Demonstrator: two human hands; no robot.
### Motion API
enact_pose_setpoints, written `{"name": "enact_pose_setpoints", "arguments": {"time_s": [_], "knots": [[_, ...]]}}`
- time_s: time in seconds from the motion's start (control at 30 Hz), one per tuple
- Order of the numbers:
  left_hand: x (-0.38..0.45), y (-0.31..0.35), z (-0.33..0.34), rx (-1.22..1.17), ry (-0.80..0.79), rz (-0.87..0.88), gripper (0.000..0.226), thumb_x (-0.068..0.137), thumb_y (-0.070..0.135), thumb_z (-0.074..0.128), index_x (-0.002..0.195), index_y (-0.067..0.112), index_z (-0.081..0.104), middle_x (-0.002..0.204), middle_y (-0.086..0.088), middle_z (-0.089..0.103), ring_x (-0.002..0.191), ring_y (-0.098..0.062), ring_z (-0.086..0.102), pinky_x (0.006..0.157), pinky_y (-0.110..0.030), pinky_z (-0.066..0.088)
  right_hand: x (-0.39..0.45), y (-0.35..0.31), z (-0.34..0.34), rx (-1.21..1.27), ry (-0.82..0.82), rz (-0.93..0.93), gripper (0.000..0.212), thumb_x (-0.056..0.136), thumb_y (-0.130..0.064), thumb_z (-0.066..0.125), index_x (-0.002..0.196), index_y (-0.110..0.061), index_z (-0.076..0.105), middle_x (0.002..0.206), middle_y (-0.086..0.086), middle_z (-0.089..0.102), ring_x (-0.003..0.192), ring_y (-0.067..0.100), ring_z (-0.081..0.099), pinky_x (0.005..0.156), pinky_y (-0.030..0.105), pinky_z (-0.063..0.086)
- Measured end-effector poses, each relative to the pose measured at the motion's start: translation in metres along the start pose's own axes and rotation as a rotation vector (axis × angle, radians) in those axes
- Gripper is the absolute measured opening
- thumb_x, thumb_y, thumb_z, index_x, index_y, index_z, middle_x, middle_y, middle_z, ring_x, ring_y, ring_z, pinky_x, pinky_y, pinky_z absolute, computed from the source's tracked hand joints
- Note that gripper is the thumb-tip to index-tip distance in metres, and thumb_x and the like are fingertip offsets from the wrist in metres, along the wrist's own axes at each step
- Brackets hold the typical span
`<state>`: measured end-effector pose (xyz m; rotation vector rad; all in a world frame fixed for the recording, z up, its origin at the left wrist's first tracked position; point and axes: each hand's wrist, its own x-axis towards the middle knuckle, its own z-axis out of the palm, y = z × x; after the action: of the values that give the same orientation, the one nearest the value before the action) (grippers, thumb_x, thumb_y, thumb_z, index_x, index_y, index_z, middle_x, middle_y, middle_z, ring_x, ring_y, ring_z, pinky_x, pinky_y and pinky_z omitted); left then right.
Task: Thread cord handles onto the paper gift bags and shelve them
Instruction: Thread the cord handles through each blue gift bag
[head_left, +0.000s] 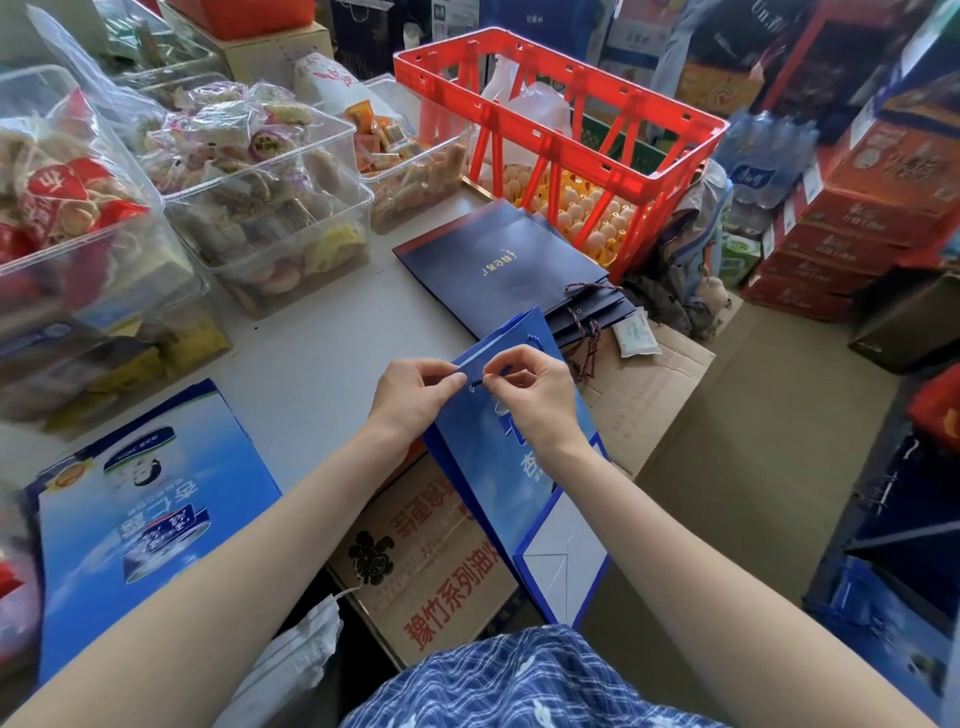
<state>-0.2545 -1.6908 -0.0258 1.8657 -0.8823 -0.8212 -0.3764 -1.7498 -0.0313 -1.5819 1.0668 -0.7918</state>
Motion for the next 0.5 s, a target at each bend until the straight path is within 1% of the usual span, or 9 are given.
{"name": "enact_pose_setpoints", "arguments": {"time_s": [0.07,0.17,0.27,0.33,0.43,0.5], "knots": [[-0.0006,-0.0003,0.0014,0.003,0.006,-0.003,0.017,0.089,0.019,0.062,0.1,0.009,0.07,0.097,-0.002,0.067,0.093,-0.016,0.06,0.082,-0.03,0.048,0.0002,0.0011,0.0,-0.029,-0.008,-0.015,0.024,0.082,-0.003,0.068,0.072,-0.024,0.062,0.074,-0.003,0.066,0.071,0.013,0.064,0.067,0.028,0.054],[0.0001,-0.0017,0.0029,-0.017,0.013,-0.021,0.015,0.089,0.02,0.062,0.097,0.012,0.07,0.095,0.0,0.066,0.092,-0.015,0.059,0.079,-0.027,0.046,-0.0013,0.0038,-0.0003,-0.053,-0.02,-0.016,0.02,0.082,-0.004,0.069,0.075,-0.022,0.063,0.077,-0.001,0.067,0.072,0.012,0.064,0.068,0.024,0.054],[0.0012,-0.002,0.0025,-0.051,0.011,-0.038,0.008,0.089,0.021,0.062,0.089,0.017,0.068,0.092,0.001,0.066,0.091,-0.016,0.06,0.077,-0.027,0.047,-0.0013,0.0062,-0.0004,-0.033,-0.01,0.017,0.02,0.082,-0.004,0.07,0.074,-0.022,0.063,0.078,-0.001,0.067,0.074,0.013,0.065,0.071,0.026,0.055],[0.0012,-0.001,0.0019,-0.062,0.009,-0.04,0.006,0.089,0.02,0.061,0.087,0.018,0.067,0.091,0.002,0.066,0.087,-0.015,0.059,0.073,-0.025,0.047,-0.0003,0.0069,-0.0002,-0.007,-0.004,0.039,0.02,0.081,-0.004,0.07,0.073,-0.022,0.064,0.077,-0.001,0.066,0.075,0.016,0.065,0.073,0.029,0.055],[0.0019,-0.0008,0.0012,-0.054,0.012,-0.032,0.008,0.09,0.02,0.061,0.09,0.016,0.068,0.092,0.001,0.066,0.085,-0.014,0.059,0.068,-0.022,0.046,0.0008,0.0059,-0.0001,0.016,-0.001,0.047,0.02,0.081,-0.004,0.07,0.072,-0.021,0.064,0.076,-0.001,0.066,0.077,0.019,0.066,0.074,0.031,0.056],[0.0022,-0.0011,0.0006,-0.047,0.008,-0.029,0.012,0.09,0.021,0.061,0.094,0.013,0.069,0.096,-0.001,0.067,0.088,-0.015,0.06,0.072,-0.024,0.046,0.0006,0.0051,-0.0001,0.043,-0.001,0.066,0.019,0.081,-0.004,0.069,0.073,-0.02,0.064,0.077,0.0,0.066,0.08,0.022,0.067,0.074,0.033,0.055]]}}
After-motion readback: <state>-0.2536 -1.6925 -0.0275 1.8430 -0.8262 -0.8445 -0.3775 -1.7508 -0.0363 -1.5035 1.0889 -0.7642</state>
